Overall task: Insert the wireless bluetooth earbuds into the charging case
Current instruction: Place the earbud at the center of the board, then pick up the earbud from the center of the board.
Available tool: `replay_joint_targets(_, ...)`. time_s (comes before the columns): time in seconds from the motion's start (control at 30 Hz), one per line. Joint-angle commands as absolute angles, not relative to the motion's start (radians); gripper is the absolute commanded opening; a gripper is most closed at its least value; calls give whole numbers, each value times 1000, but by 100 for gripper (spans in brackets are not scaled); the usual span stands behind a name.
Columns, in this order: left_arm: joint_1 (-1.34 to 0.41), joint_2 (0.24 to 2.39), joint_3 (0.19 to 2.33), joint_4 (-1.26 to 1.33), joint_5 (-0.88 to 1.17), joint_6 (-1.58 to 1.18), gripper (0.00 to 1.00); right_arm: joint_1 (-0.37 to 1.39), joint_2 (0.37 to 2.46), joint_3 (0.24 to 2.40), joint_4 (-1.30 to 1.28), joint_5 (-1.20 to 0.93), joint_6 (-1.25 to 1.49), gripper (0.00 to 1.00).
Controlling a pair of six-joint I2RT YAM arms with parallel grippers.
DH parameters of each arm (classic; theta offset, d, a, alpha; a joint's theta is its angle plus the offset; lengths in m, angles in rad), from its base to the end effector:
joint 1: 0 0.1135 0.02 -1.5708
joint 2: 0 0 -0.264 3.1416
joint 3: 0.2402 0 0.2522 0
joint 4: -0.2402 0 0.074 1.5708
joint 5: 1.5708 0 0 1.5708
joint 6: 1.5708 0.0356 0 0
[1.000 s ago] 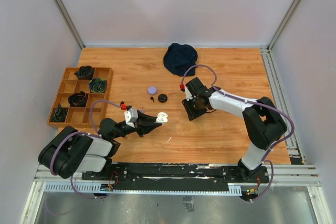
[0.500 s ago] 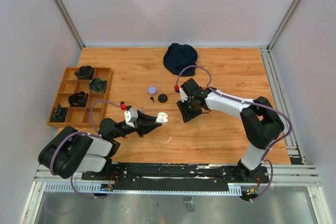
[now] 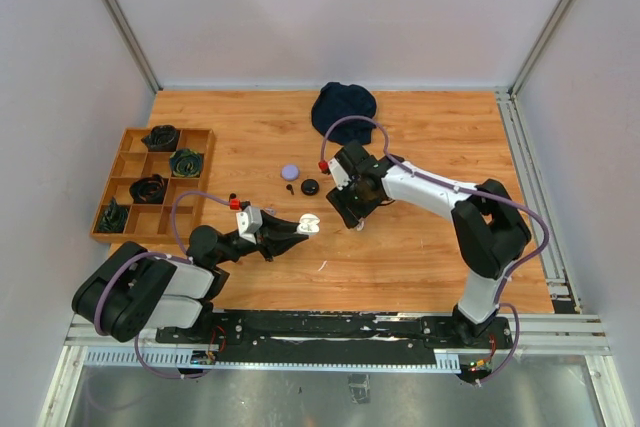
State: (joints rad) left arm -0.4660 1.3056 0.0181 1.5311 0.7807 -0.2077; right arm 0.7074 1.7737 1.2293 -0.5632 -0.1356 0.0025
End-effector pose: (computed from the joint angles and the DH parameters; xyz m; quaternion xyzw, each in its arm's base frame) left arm 0.1435 -0.1002 0.1738 0.3706 0.5263 -0.4620 0.6101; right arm 0.2725 0.2393 0.1988 -0.3498 0.9060 0.1414 0.1918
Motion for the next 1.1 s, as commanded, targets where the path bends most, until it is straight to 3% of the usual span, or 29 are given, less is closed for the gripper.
replay_joint_targets(0.0,-457,1301,9,1784,793,-207,0,721,1838,1281,-609,-152,-82,59)
replay_joint_targets(0.33,-457,1303,9,1784,794,-206,0,721,1894,1297,-613,-177,-87,59)
replay_joint_targets(0.73,-457,1305,12,1784,798,-210,0,728,1822,1191,-650,-175,-21,59)
replay_joint_targets(1.07,-457,1304,14,1784,803,-215,0,769,1812,1253,-709,-179,-24,58)
